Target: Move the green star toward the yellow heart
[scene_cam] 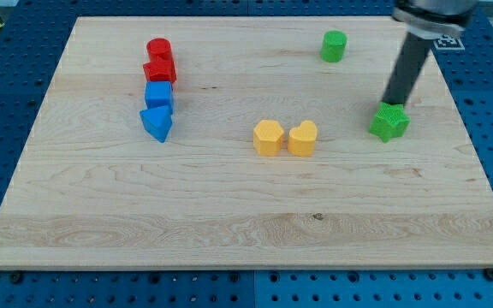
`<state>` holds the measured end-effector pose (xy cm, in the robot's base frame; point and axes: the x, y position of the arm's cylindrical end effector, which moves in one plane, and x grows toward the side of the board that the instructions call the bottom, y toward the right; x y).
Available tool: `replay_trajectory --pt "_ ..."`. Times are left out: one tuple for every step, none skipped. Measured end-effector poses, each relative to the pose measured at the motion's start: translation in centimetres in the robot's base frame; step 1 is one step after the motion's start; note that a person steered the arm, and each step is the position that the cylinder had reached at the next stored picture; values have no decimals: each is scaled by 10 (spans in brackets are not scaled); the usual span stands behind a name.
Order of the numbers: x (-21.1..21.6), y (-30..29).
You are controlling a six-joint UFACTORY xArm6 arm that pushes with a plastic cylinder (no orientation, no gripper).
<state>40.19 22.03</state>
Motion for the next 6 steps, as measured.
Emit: replay_trajectory --pt "15 38" --pt "32 40" --pt "30 24" --pt "30 1" --pt "30 -20" --pt "30 -45"
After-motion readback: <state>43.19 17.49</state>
